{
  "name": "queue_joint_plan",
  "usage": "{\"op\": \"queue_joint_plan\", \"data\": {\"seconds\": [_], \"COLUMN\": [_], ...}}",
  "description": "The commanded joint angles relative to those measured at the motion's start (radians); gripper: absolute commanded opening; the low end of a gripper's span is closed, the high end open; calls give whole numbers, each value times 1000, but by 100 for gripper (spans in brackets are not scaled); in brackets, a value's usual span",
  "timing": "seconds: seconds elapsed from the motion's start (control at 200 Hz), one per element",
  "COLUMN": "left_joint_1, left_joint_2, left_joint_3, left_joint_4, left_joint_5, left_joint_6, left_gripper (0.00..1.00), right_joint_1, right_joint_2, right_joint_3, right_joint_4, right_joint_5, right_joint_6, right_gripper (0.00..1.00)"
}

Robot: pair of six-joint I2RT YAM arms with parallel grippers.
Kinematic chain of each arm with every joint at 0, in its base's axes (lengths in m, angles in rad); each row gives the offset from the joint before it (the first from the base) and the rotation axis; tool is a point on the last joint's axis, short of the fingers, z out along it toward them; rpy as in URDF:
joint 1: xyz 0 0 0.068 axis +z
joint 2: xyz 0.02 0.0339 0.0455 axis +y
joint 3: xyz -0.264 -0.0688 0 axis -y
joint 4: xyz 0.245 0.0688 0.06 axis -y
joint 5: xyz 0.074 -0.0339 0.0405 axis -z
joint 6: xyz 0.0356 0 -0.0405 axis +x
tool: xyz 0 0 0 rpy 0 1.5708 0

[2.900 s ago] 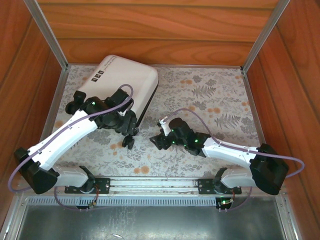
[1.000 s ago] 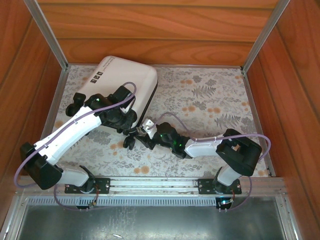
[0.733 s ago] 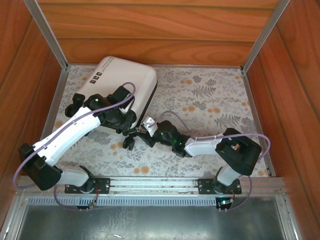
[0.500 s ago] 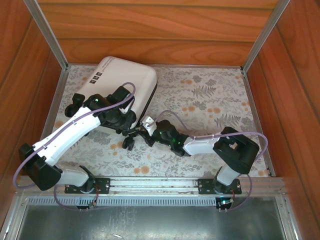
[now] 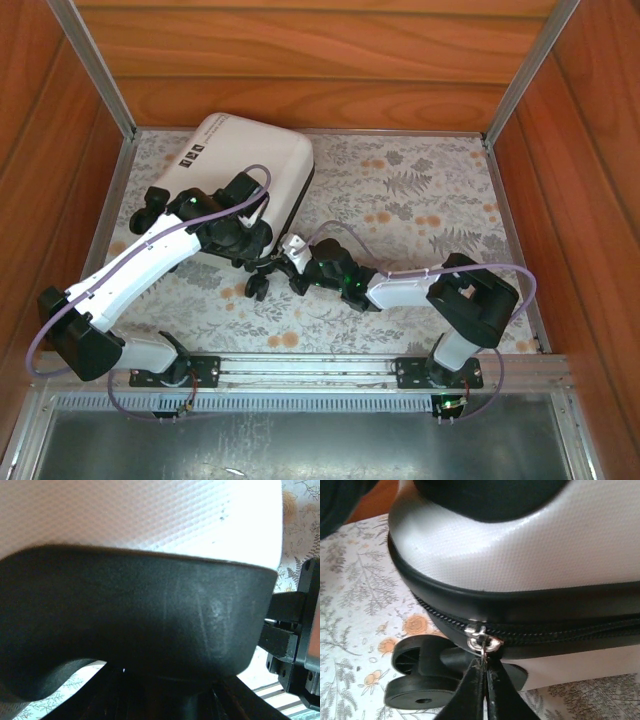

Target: Pack the luggage

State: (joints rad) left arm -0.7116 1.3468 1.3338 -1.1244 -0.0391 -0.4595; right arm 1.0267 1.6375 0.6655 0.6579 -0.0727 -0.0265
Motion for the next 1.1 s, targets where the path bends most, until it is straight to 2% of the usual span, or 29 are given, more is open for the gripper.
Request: {"op": "queue_joint_plan", "data": {"seconds": [0.0, 0.24, 0.485, 0.665, 0.865, 0.99, 1.094], "left_joint_1": [-1, -4, -86, -102, -147, -163, -179], "left_joint_2": [-72, -116, -213, -276, -297, -308, -323], "left_joint_3": [39, -4, -106, -167, -191, -195, -210], "left_joint_4": [47, 61, 110, 164, 173, 173, 174], "left_joint_5": [15, 51, 66, 157, 153, 172, 194], "left_joint_6": [-47, 75, 301, 387, 473, 540, 610], "left_gripper": [0, 0, 0, 0, 0, 0, 0], "right_joint_1": [2, -32, -150, -226, -369, -517, -613], "right_joint_2": [-29, -109, -164, -173, -178, -189, -181], "right_joint_3": [44, 50, 69, 109, 124, 106, 144], "right_joint_4": [-4, -145, -298, -394, -447, -433, -477], "right_joint_5": [11, 159, 125, 101, 80, 31, 7], "right_joint_6": [-13, 12, 24, -10, 37, 152, 161], "right_gripper": [0, 0, 0, 0, 0, 0, 0]}}
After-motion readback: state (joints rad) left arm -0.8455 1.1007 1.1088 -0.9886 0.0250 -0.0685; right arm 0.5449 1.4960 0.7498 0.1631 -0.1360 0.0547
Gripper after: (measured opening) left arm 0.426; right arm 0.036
